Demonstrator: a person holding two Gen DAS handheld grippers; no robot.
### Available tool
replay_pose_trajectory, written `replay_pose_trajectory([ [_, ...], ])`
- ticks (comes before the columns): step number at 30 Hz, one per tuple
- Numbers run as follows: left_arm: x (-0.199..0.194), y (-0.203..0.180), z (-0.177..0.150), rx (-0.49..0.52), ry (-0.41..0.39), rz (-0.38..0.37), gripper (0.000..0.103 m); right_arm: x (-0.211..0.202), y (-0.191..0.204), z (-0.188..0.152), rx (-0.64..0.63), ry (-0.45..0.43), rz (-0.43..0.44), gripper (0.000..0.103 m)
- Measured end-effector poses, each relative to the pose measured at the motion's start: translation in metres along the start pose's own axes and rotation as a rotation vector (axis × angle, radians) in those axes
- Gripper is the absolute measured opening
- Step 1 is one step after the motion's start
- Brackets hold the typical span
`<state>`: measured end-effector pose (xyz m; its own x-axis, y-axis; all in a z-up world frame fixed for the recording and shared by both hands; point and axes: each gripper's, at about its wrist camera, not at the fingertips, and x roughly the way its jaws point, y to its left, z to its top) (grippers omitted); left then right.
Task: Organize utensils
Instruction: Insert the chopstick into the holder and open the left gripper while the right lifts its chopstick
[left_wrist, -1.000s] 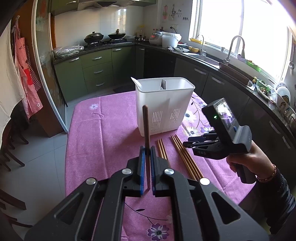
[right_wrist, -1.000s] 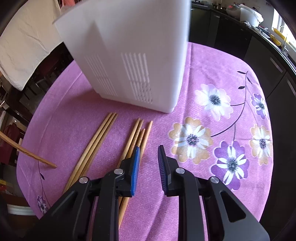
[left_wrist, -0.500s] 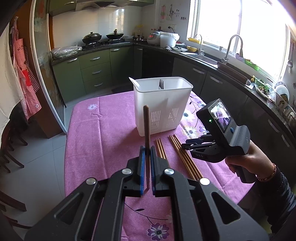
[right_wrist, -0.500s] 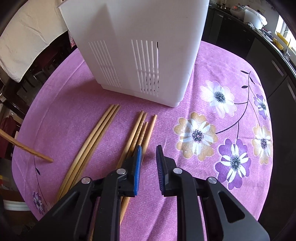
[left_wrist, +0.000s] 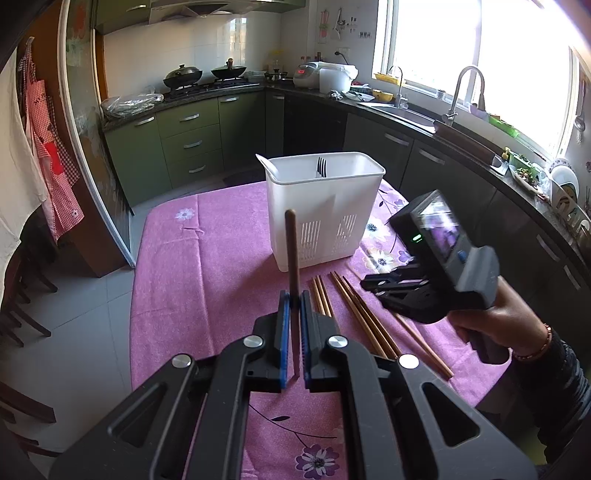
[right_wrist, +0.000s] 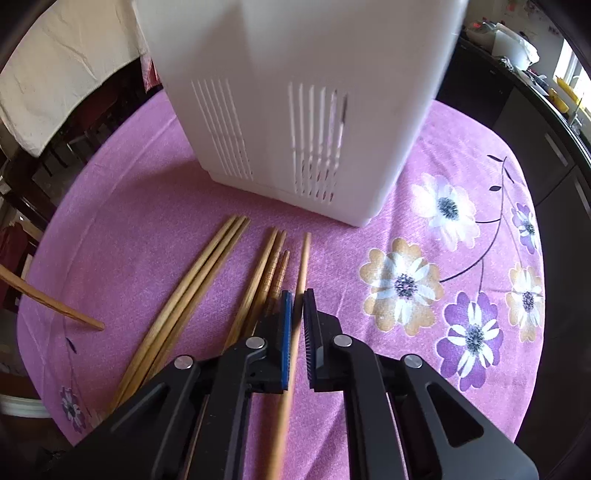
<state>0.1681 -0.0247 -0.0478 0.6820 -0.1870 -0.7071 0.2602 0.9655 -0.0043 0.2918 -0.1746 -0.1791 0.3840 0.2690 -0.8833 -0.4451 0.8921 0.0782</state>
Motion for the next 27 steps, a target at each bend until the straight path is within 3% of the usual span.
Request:
replay_pose_trajectory([
  [8, 0.002, 0.001, -0.001, 0.001, 0.002, 0.004, 0.006, -0.105, -0.019, -0.003, 0.052, -0.284, 0.030, 0.007],
  [12, 0.002, 0.000, -0.002, 0.005, 0.002, 0.007, 0.006, -0.160, -0.020, -0.020, 0.049, -0.418, 0.000, 0.006],
  [17, 0.002, -0.002, -0.002, 0.009, 0.003, 0.015, 0.006, -0.199, -0.023, -0.049, 0.048, -0.486, -0.033, 0.006],
  [27, -0.002, -0.007, -0.001, 0.018, -0.008, 0.022, 0.006, -0.214, -0.021, -0.092, 0.095, -0.559, -0.046, 0.006],
])
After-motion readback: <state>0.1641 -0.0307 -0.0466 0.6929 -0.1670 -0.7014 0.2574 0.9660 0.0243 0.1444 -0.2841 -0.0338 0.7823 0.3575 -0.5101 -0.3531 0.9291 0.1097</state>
